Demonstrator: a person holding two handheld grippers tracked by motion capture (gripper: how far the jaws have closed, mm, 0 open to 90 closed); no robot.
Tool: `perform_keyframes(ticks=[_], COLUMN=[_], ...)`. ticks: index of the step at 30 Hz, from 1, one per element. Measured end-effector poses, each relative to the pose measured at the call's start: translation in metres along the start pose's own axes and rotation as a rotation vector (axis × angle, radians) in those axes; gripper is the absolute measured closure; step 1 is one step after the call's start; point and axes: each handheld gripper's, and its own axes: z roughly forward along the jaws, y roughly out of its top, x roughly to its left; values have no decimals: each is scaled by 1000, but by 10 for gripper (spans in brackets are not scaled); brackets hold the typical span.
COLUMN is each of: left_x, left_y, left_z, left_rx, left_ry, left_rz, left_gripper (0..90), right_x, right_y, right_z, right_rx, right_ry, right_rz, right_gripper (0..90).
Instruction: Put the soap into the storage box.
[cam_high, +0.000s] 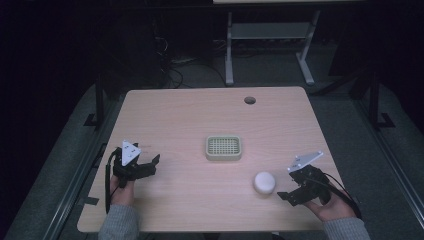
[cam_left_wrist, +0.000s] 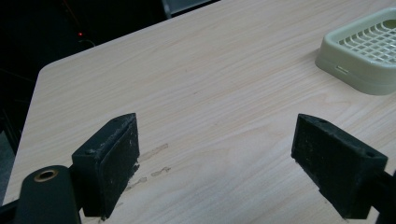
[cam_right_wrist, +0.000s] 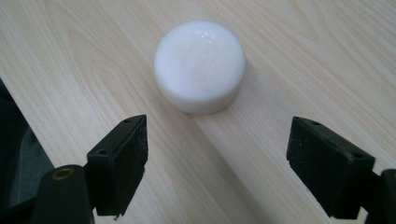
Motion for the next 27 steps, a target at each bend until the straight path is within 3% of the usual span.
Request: perform_keyframes(ticks=[27], left_x=[2], left_y=[0], left_z=[-1], left_rx=[0], left_ry=[3], left_rz=[-7], left_gripper=[148], right_x=[-3], right_y=[31], right_z=[5], right_rx=[58], right_ry=[6], right_rz=[-57], right_gripper=[184])
